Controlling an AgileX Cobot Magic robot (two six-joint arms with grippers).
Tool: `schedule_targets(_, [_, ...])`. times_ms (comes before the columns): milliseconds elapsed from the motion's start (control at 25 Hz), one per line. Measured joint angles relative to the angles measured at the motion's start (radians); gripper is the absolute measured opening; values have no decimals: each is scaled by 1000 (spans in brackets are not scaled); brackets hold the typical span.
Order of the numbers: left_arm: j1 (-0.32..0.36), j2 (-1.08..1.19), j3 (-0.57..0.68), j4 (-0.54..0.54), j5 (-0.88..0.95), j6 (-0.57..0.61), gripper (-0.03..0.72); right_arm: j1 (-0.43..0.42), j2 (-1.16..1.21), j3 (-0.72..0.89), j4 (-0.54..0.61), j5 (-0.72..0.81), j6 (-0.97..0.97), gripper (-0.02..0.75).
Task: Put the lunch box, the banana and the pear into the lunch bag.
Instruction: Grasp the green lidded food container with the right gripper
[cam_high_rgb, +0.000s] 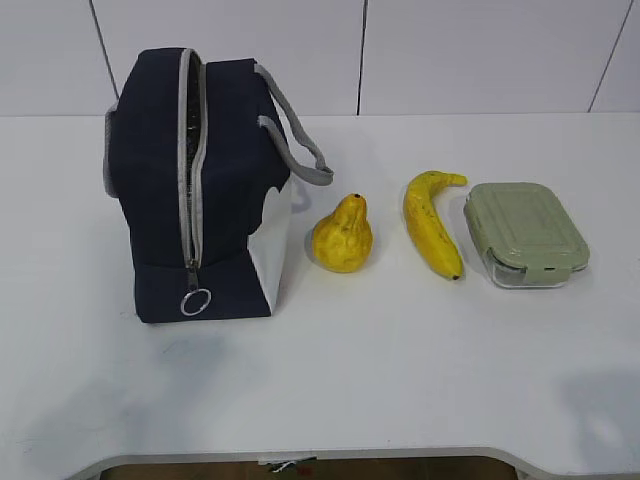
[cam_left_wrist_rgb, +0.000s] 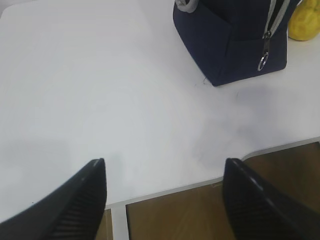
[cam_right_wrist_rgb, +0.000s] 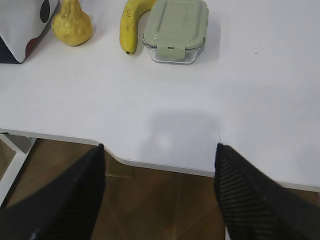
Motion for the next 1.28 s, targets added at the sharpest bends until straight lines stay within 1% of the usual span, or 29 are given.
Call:
schedule_targets(520, [0, 0, 0, 2, 0, 0, 555, 0, 0, 0, -2, 0, 0, 540])
schedule_targets(960, [0, 0, 0, 6, 0, 0, 555, 0, 8, -60, -11, 16, 0, 540])
schedule_targets(1080, [0, 0, 0, 6, 0, 0, 555, 0, 75, -104, -14, 38, 0, 540])
schedule_targets(1280, [0, 0, 0, 6, 0, 0, 555, 0, 253, -204, -14, 66, -6, 540])
